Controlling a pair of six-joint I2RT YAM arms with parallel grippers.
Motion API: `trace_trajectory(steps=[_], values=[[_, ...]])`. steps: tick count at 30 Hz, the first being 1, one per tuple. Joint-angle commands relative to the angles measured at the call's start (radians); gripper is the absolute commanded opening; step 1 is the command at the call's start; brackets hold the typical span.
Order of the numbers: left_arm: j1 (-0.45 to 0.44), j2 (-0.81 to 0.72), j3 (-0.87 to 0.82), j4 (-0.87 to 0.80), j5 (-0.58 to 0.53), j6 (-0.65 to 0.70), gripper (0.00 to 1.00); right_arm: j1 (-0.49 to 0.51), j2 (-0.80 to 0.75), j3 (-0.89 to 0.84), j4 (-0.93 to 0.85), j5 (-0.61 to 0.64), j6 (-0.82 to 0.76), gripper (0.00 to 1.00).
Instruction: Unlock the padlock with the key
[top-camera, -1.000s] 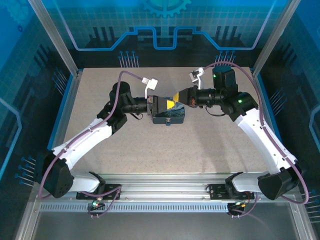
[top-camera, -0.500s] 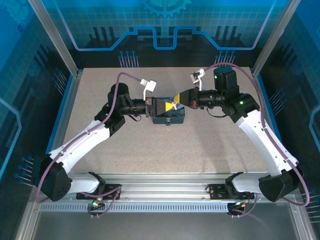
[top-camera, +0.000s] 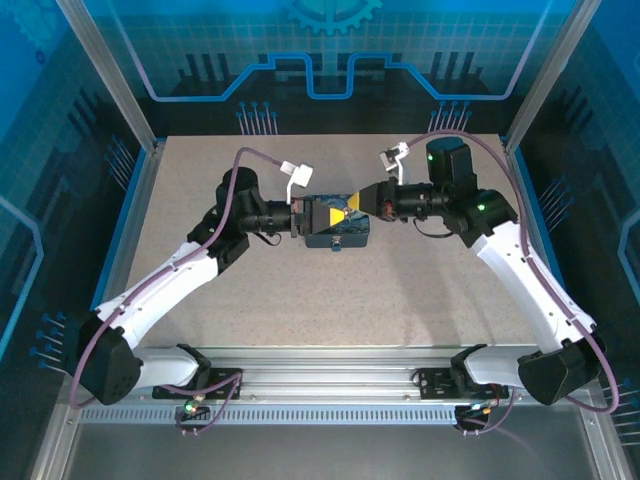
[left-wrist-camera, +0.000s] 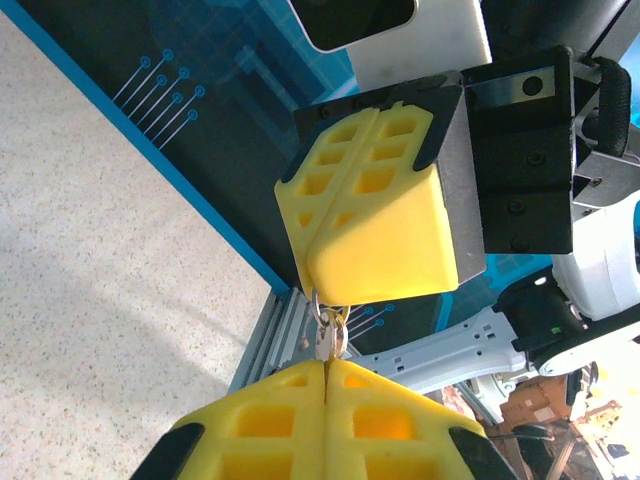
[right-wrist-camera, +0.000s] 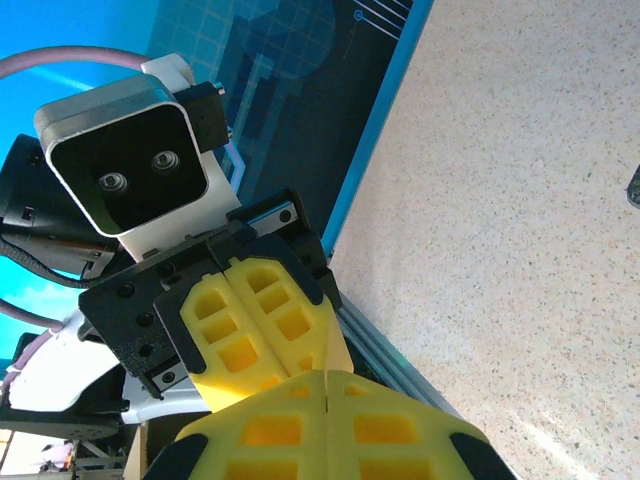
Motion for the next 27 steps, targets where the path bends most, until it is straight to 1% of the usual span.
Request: trace_trajectory(steps=[1,3,4,5,7,10,13,15,16,18,20,24,27], values=[[0.009,-0.024,0.021,-0.09,0.002,0.043,0.0,-0.031,-0.043,-0.017,0.014,-0.009,-0.023,0.08],[0.009,-0.019,0.048,-0.147,0.005,0.069,0.0,-0.036,-0.056,-0.035,0.012,0.004,-0.037,0.27],[0.01,-0.015,0.067,-0.19,0.007,0.087,0.0,-0.042,-0.063,-0.047,0.014,0.011,-0.044,0.34],[0.009,-0.01,0.09,-0.241,0.01,0.112,0.0,-0.047,-0.072,-0.058,0.023,0.009,-0.053,0.38],[0.008,0.002,0.138,-0.346,0.024,0.158,0.0,-0.059,-0.084,-0.089,0.048,-0.008,-0.064,0.39],[0.008,0.021,0.21,-0.496,0.068,0.235,0.0,-0.067,-0.097,-0.136,0.113,-0.051,-0.068,0.34],[0.008,0.037,0.268,-0.599,0.12,0.295,0.0,-0.064,-0.104,-0.182,0.196,-0.11,-0.061,0.32],[0.009,0.05,0.305,-0.653,0.146,0.318,0.0,-0.052,-0.105,-0.197,0.24,-0.146,-0.06,0.33],[0.009,0.058,0.325,-0.678,0.158,0.331,0.0,-0.041,-0.107,-0.199,0.254,-0.156,-0.063,0.35],[0.008,0.067,0.346,-0.701,0.17,0.343,0.0,-0.023,-0.111,-0.198,0.263,-0.166,-0.081,0.44],[0.009,0.07,0.356,-0.702,0.178,0.343,0.0,-0.008,-0.115,-0.2,0.268,-0.167,-0.087,0.49],[0.008,0.075,0.363,-0.699,0.195,0.337,0.0,-0.001,-0.137,-0.223,0.313,-0.178,-0.074,0.49],[0.008,0.076,0.362,-0.69,0.197,0.332,0.0,0.008,-0.14,-0.22,0.324,-0.197,-0.071,0.43]])
